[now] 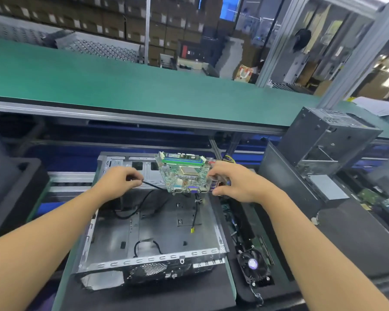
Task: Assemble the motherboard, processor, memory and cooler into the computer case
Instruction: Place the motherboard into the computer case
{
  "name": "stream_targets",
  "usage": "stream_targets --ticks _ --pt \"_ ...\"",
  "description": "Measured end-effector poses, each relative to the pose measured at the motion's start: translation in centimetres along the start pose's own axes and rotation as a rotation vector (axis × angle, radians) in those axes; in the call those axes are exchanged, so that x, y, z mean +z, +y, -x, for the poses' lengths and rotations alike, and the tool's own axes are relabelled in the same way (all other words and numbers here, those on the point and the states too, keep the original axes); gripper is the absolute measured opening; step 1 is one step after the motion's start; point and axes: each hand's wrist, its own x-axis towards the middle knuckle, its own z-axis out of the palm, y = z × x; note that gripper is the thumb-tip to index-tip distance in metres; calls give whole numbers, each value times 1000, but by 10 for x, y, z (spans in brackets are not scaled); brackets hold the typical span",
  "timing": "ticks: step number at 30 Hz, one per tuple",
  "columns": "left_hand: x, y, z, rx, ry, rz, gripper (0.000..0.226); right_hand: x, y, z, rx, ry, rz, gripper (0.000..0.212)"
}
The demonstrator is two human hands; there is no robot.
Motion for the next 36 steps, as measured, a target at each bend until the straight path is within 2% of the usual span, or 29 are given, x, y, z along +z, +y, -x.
stream_targets --ticks 8,14,21,26,29,36 --pt "-22 -19 -2 -120 100 -41 1 -5 -63 -4 -158 -154 -82 24" --pt "-31 -25 -4 -230 206 66 4 -4 -78 2 -157 -221 -74 28" --pt "-38 -1 -12 -163 224 -12 10 21 -83 -4 -173 -288 -101 34" --pt "-41 20 -14 -32 129 -89 12 75 -73 -21 -99 -322 -122 37" --pt "-33 22 -11 11 72 -16 12 103 -66 -32 -78 -311 -101 35" --pt "1 3 6 -51 -54 103 19 143 -47 -46 -49 -297 -61 30"
